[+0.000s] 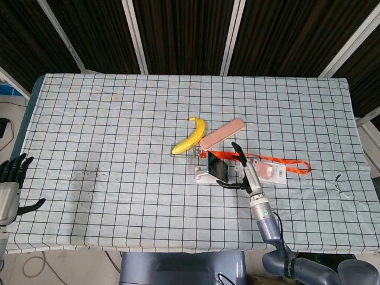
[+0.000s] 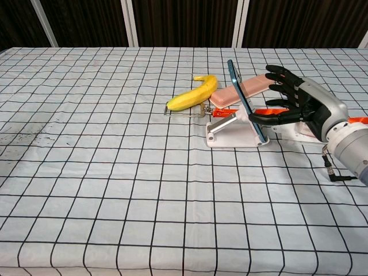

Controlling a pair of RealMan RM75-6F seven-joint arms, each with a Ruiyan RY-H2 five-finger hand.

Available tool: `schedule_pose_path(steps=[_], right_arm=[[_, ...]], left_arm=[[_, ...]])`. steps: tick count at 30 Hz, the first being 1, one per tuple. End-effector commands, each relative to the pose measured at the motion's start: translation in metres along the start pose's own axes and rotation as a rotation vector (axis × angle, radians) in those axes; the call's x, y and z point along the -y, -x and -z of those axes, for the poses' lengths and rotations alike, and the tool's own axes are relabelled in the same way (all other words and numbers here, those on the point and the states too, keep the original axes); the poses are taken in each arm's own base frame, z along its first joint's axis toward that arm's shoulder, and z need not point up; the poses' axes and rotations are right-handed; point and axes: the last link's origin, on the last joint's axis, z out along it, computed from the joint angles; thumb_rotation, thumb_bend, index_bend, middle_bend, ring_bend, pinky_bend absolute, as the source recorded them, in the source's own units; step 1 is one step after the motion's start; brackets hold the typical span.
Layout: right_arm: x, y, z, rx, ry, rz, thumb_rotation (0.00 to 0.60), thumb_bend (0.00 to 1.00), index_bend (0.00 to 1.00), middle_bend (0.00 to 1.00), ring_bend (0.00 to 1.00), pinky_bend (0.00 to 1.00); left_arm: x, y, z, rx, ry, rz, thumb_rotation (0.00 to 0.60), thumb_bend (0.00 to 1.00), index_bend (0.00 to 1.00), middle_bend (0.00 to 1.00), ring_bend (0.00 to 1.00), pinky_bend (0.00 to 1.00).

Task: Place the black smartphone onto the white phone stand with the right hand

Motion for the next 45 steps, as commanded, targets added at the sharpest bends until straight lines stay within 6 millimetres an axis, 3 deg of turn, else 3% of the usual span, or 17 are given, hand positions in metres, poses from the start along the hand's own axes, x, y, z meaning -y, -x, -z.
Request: schedule_pose_path(steps=[1,12,21,26,32,39,45], right_arm=[[0.001,-0.008,0.004,-0.015,0.006,0.032,0.6,0.01,0.0,0.0,0.0,0.14],[0.015,-0.045,0.013,-0.013,0.011,0.255,0.6,0.0,0.0,0.0,0.0,0.14],[0.035,-0.094,0.036,0.021,0.071,0.504,0.6,0.01,0.0,0.0,0.0,0.14],[0.039,-0.141,0.069,-0.006,0.136,0.735,0.6,0.0,0.0,0.0,0.0,0.14],[0.042,-0.179,0.118,-0.112,0.186,1.029,0.6,0.0,0.0,0.0,0.0,0.14],[0.049,-0.192,0.149,-0.213,0.214,1.238,0.6,0.0,0.0,0.0,0.0,0.14],[0.048,-0.193,0.154,-0.239,0.244,1.245,0.6,0.0,0.0,0.0,0.0,0.14]], left_arm=[[0.0,0.0,0.0,0.0,0.002,0.001,0.6,0.0,0.0,0.0,0.0,0.0],[-0.003,-0.001,0.001,-0.008,0.017,0.007,0.6,0.0,0.0,0.0,0.0,0.0],[-0.004,-0.003,0.003,-0.01,0.028,0.009,0.6,0.0,0.0,0.0,0.0,0.0],[-0.002,-0.004,0.006,0.001,0.023,-0.012,0.6,0.0,0.0,0.0,0.0,0.0],[-0.002,-0.004,0.007,0.004,0.022,-0.049,0.6,0.0,0.0,0.0,0.0,0.0],[0.0,-0.005,0.008,-0.004,0.012,-0.058,0.6,0.0,0.0,0.0,0.0,0.0],[-0.001,-0.005,0.007,-0.012,0.017,-0.06,0.6,0.0,0.0,0.0,0.0,0.0]])
